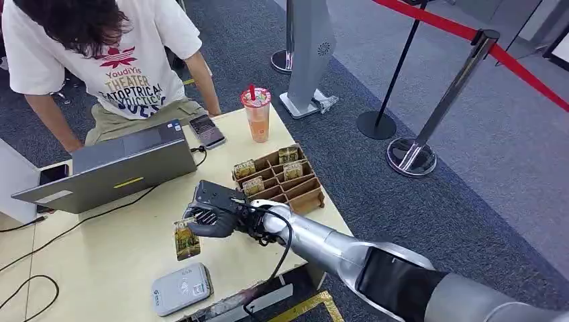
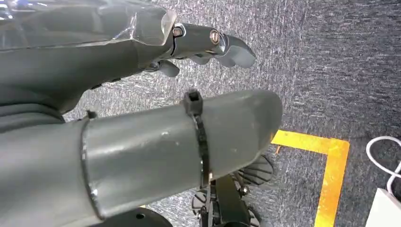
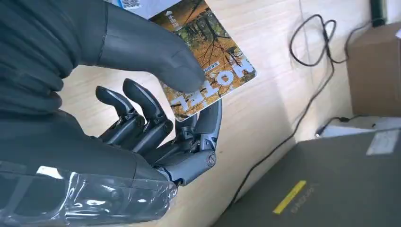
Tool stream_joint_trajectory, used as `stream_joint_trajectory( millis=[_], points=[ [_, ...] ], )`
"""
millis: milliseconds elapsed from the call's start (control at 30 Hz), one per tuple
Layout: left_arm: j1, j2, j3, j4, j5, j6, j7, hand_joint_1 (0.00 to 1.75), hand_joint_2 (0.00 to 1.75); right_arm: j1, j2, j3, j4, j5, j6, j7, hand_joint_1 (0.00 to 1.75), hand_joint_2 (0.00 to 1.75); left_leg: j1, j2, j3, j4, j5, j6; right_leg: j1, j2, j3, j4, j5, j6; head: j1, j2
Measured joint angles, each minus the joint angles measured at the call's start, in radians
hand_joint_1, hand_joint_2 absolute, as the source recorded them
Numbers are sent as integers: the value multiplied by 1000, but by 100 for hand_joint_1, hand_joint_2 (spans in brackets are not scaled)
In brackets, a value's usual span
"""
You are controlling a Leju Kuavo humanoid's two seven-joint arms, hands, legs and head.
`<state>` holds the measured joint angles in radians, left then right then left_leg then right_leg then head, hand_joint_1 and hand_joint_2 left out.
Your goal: Pass the card to the sensor for recognition and then transmit it.
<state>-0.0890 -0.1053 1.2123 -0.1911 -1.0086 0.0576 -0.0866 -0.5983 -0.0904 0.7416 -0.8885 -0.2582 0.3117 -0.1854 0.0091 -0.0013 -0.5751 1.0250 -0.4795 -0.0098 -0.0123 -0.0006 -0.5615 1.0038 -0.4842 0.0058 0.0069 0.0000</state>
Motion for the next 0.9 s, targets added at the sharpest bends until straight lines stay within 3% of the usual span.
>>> stream_joint_trajectory(
  millis=[433,900],
  points=[
    [-5,-1,0,0,-2,5,11,0,0,11,29,33,45,8,43,-1,175,175,0,0,0,0,0,0,0,0,0,0,0,0,0,0],
    [-5,-2,0,0,-4,5,16,0,0,13,90,69,82,8,40,16,175,175,0,0,0,0,0,0,0,0,0,0,0,0,0,0]
  ],
)
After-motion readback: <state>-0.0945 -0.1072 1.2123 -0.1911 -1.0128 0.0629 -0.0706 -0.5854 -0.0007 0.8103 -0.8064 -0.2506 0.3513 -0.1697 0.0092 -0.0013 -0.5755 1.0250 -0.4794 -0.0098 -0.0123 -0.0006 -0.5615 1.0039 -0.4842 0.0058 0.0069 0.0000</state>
